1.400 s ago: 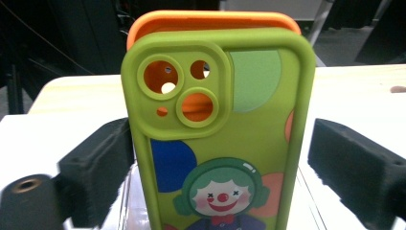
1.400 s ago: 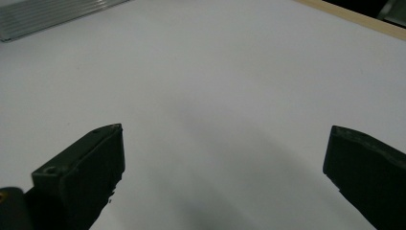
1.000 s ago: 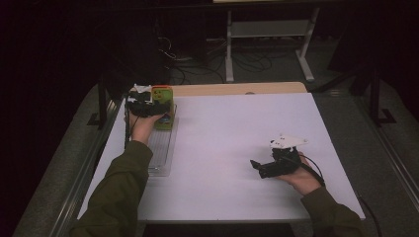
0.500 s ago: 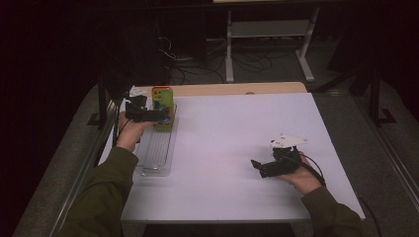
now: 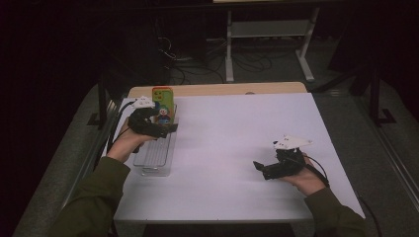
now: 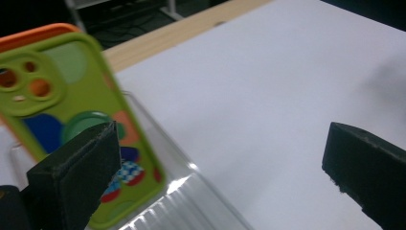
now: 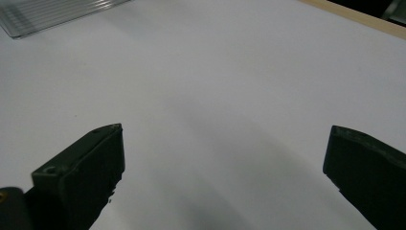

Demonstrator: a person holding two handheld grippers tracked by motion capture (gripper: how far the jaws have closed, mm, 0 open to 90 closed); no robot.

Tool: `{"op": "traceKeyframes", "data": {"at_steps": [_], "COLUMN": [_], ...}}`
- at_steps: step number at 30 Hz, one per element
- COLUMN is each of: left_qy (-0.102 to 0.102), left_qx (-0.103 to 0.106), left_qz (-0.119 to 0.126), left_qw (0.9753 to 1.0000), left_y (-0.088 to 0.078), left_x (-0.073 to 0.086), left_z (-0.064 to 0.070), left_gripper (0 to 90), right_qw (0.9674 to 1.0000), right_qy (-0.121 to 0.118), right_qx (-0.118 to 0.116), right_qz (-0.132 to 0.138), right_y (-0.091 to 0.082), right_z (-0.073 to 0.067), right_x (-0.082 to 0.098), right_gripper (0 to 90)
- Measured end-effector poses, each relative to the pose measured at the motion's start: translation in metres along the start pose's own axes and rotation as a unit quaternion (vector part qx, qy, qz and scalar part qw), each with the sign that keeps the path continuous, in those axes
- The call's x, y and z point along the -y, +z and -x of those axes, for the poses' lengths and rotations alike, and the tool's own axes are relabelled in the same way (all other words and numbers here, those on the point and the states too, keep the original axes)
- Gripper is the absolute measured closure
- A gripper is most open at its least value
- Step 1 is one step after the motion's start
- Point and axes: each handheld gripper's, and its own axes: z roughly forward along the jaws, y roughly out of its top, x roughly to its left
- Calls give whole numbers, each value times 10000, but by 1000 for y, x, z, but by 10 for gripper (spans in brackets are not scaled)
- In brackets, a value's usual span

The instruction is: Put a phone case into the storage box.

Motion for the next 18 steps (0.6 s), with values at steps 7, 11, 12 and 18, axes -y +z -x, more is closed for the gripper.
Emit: {"op": "traceKeyframes", "data": {"at_steps": [7, 11, 12, 18], "left_qy": [220, 332, 334, 264], "left_qx": [397, 524, 563, 663], "left_qz": [-64, -44, -1, 133], "left_qw": [9989, 9981, 9979, 9974], "left_y": [-10, -15, -16, -22], "left_x": [12, 23, 26, 45], "left_z": [22, 35, 38, 50], "left_gripper": [0, 0, 0, 0], "right_qw": [9998, 9996, 9996, 9995], "right_qy": [-11, 85, 66, 47], "right_qx": [-106, -181, -168, -229], "right_qz": [181, 189, 199, 209], "right_y": [-7, -10, -11, -13], "right_z": [-1, -3, -3, -1], "right_x": [1, 2, 3, 11], "right_gripper": [0, 0, 0, 0]}}
